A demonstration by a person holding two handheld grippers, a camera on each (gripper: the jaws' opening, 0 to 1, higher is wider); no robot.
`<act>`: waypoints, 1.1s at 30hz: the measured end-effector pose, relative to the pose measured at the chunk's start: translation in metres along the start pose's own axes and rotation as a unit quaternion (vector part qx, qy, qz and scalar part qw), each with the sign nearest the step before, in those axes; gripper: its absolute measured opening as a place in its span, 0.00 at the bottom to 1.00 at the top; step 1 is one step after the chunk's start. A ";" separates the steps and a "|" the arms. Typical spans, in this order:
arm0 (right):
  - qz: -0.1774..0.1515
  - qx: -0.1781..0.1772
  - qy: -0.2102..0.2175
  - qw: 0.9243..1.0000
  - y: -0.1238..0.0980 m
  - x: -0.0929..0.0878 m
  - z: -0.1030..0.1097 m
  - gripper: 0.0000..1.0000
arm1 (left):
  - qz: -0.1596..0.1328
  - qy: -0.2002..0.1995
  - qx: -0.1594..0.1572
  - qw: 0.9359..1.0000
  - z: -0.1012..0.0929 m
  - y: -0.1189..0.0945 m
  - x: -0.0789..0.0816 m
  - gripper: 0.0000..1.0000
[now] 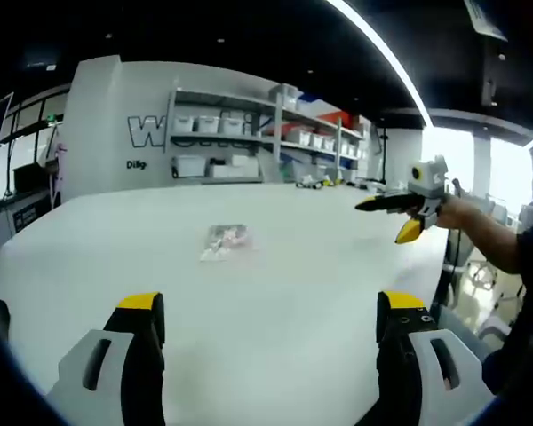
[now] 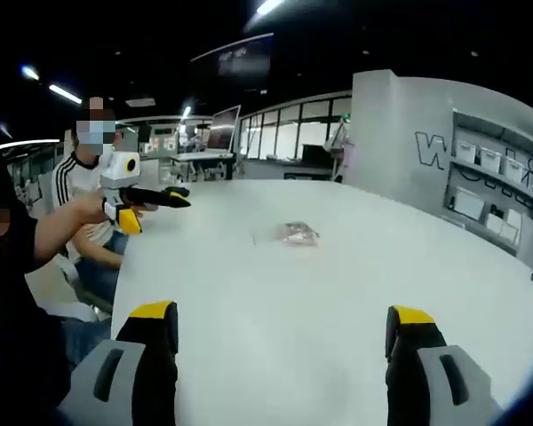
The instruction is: Open the resealable bag by pulling the two sides of the seal apart until the entire bag opening is separated and visibly accessible.
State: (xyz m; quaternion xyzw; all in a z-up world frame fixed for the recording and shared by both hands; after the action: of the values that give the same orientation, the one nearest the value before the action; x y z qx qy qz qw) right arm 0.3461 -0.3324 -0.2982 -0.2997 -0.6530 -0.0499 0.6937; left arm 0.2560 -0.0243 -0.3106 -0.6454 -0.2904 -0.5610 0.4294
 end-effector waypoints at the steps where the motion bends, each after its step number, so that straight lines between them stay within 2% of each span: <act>1: 0.000 0.000 0.000 1.000 0.000 0.000 0.000 0.99 | -0.001 -0.001 0.000 1.000 0.000 0.000 0.000 0.99; 33: 0.003 -0.001 -0.002 1.000 -0.003 -0.004 0.009 0.98 | 0.002 0.000 -0.001 1.000 0.000 0.000 -0.002 0.99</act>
State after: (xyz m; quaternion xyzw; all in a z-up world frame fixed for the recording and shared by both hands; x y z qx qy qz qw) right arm 0.3362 -0.3315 -0.3011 -0.3025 -0.6537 -0.0476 0.6920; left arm 0.2560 -0.0238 -0.3121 -0.6463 -0.2884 -0.5603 0.4304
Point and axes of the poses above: the point that each gripper's makers call its tool centre point, and the gripper's own axes: y roughly forward along the fingers, z roughly to its left, x roughly out of its top, the point moved 6 cm from there along -y, roughly backward along the fingers, and after that the axes turned 4 degrees about y, right-handed, at the moved point
